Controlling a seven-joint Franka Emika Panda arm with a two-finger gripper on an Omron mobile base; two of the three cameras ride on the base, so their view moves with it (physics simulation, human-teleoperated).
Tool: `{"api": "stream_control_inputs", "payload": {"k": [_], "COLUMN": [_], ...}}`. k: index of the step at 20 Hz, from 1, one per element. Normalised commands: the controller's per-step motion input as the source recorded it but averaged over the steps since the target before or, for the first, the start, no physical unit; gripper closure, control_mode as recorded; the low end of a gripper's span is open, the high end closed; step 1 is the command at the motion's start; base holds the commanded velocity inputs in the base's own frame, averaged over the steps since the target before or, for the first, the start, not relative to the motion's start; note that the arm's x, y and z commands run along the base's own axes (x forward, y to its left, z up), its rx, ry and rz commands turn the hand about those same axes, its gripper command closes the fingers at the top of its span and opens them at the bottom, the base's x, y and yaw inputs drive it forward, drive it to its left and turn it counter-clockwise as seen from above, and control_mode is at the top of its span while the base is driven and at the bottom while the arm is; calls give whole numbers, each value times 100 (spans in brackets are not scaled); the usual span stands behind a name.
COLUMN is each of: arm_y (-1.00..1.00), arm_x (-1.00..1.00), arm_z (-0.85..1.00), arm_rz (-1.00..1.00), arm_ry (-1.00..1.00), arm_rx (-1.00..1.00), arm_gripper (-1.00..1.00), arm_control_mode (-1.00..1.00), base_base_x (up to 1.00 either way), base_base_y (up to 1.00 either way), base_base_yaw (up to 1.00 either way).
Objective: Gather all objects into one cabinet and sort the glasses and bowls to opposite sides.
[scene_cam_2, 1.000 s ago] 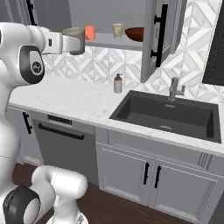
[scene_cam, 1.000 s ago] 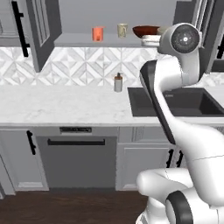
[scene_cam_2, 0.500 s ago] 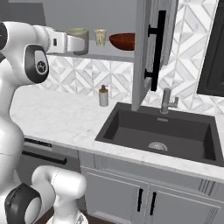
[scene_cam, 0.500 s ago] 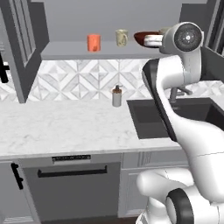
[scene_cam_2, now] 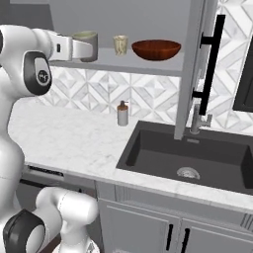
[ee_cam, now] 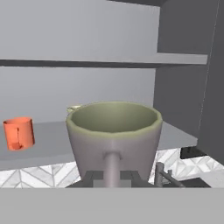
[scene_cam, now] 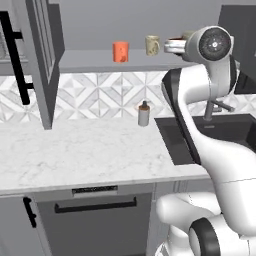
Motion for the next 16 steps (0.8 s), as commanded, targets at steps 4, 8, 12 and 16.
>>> {"api": "stream_control_inputs", "payload": {"k": [4,8,12,16], "arm_y": [0,0,0,0], "arm_x": [0,0,0,0], "arm_z": [0,0,0,0], "arm_rz": [0,0,0,0], "arm_ry": [0,0,0,0], "arm_rx": [0,0,0,0], "arm_gripper": [100,100,100,100], "arm_control_mode": [100,100,100,100], "base_base_x": [85,0,0,0], "base_base_y": [11,0,0,0], "base_base_yaw": [-16,0,0,0]}}
